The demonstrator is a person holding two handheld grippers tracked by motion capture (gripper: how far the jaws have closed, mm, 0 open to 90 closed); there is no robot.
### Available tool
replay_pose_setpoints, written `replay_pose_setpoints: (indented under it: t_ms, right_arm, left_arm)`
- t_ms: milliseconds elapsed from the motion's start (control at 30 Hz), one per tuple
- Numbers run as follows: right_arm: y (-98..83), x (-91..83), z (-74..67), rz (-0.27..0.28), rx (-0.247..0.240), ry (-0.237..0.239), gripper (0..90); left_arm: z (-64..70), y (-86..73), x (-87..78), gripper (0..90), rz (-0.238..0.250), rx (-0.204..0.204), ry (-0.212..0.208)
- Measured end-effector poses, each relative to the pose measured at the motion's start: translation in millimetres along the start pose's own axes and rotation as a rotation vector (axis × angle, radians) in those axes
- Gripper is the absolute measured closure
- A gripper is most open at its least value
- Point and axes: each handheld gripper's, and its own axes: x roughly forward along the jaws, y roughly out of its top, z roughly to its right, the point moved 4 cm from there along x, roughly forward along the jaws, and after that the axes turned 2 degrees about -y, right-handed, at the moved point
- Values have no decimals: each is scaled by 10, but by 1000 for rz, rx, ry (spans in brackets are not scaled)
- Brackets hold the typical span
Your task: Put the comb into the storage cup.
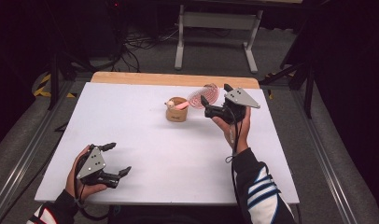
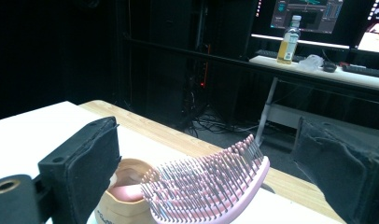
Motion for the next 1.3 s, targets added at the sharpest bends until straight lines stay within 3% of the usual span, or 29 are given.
replay_pose_setpoints:
  t_ms: [833, 1033, 1300]
  right_arm:
    - [-48, -263, -24, -6, -84, -24, 86]
    - [-84, -324, -58, 11, -65, -9, 86]
    - [-145, -367, -141, 7, -83, 16, 85]
  left_arm:
    - [5, -7, 9, 60, -8, 3, -1]
    - [8, -6, 8, 60, -7, 4, -1]
    - [13, -1, 2, 60, -9, 10, -3]
